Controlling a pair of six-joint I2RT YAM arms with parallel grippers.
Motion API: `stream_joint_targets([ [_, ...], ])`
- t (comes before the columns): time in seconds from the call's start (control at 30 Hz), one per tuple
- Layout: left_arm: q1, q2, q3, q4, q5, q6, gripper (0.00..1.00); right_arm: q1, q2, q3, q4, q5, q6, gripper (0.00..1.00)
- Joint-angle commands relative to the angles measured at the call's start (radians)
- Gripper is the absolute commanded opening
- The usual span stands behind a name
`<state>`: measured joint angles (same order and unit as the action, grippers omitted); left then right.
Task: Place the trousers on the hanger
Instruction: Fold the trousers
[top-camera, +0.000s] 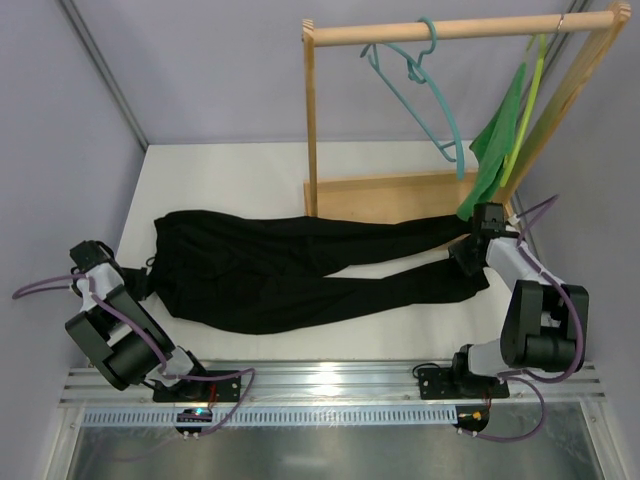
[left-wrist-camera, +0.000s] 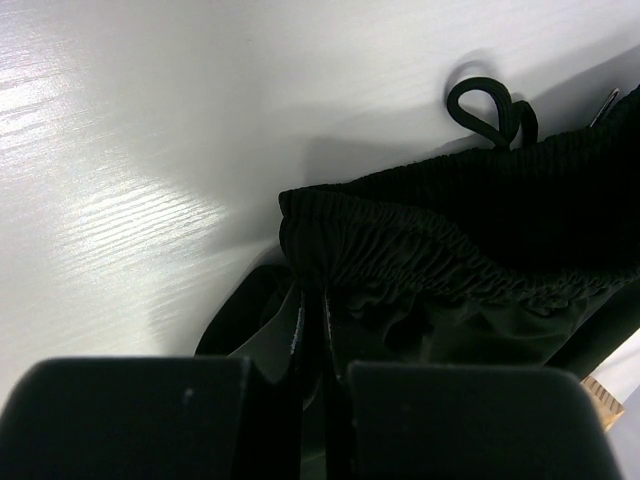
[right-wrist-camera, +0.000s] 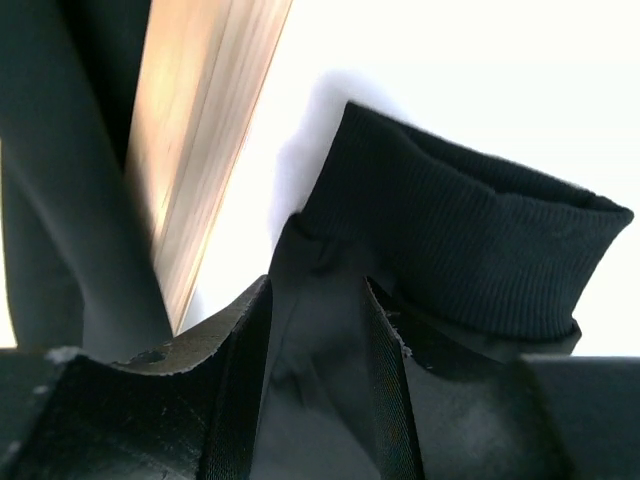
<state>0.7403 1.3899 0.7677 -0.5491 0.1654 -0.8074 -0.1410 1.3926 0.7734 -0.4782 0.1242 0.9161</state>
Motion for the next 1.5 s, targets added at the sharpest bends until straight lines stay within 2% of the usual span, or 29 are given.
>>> stream_joint_targets([
  [0.0, 0.004, -0.005, 0.001, 0.023, 0.014, 0.008, 0.0, 0.014, 0.051, 0.067, -0.046, 0.077, 0.035, 0.43],
  [0.27, 0.002, -0.011, 0.002, 0.018, 0.0, 0.011, 0.0, 0.017, 0.146, 0.056, -0.019, 0.084, 0.035, 0.43],
  [0.33, 0.004, -0.012, 0.001, 0.015, -0.003, 0.013, 0.0, 0.017, 0.154, 0.052, -0.007, 0.08, 0.027, 0.35],
  [0.37, 0.002, -0.012, 0.001, 0.014, -0.003, 0.011, 0.0, 0.017, 0.151, 0.05, -0.002, 0.077, 0.02, 0.25],
  [0.4, 0.002, -0.012, 0.001, 0.014, -0.004, 0.011, 0.0, 0.017, 0.145, 0.05, -0.005, 0.08, 0.014, 0.08],
  [0.43, 0.002, -0.011, 0.001, 0.014, -0.006, 0.011, 0.0, 0.017, 0.135, 0.049, -0.01, 0.086, 0.007, 0.04],
  [0.57, 0.002, -0.008, 0.007, 0.003, -0.012, 0.011, 0.0, 0.017, 0.033, 0.063, -0.056, 0.139, -0.031, 0.04],
  [0.77, 0.004, 0.008, 0.038, -0.032, -0.021, -0.001, 0.0, 0.015, -0.255, 0.081, -0.079, 0.195, -0.126, 0.04],
  [0.87, 0.004, 0.0, 0.042, -0.049, -0.041, -0.001, 0.0, 0.011, -0.38, 0.109, -0.18, 0.259, -0.12, 0.04],
  [1.03, 0.005, -0.019, 0.05, -0.107, -0.148, 0.007, 0.0, -0.017, -0.564, 0.005, -0.293, 0.295, -0.097, 0.04],
  [1.23, 0.01, -0.028, 0.061, -0.173, -0.256, 0.023, 0.0, -0.058, -0.644, -0.172, -0.419, 0.34, 0.026, 0.04],
  [1.47, 0.039, -0.009, 0.11, -0.245, -0.317, 0.042, 0.0, -0.123, -0.613, -0.151, -0.527, 0.377, 0.184, 0.04],
])
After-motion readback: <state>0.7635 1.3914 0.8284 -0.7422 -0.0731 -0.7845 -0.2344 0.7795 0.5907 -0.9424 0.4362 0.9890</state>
